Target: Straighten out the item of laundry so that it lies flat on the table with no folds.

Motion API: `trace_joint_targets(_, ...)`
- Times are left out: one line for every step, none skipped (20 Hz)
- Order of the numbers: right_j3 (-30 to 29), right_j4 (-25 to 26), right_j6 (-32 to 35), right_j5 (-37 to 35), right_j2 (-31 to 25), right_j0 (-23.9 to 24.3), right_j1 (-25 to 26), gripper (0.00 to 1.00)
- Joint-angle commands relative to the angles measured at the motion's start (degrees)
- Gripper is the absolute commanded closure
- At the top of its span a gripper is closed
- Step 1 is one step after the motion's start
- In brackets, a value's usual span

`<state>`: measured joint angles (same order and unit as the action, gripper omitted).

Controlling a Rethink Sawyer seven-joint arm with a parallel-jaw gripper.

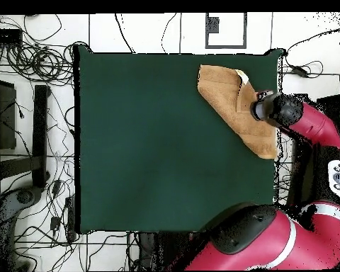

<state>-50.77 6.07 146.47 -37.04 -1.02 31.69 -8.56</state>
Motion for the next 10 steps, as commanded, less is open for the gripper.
trace_joint_targets(-9.95, 5.90, -11.69, 5.84, -6.37, -1.59, 5.35, 1.00)
trace_joint_targets(-9.70, 6.53, -11.85, 5.74, -6.11, -1.90, 5.46, 1.00)
trace_joint_targets(-10.00, 9.18, -10.67, 11.16, -4.74, -3.03, 5.36, 1.00)
trace_joint_targets(-10.25, 10.30, -10.18, 13.47, -4.37, -3.39, 5.39, 1.00)
trace_joint_targets(-10.72, 10.89, -9.53, 14.95, -4.62, -3.35, 5.49, 1.00)
trace_joint_targets(-10.86, 11.64, -8.42, 16.38, -4.19, -3.77, 5.66, 1.00)
trace_joint_targets(-10.99, 12.39, -7.31, 17.80, -3.77, -4.20, 5.83, 1.00)
trace_joint_targets(-10.81, 14.11, -6.52, 20.00, -2.76, -5.10, 5.98, 1.00)
trace_joint_targets(-10.21, 15.69, -4.28, 22.48, -0.74, -6.65, 6.34, 1.00)
trace_joint_targets(-9.74, 16.38, -2.42, 23.19, 0.67, -7.73, 6.69, 1.00)
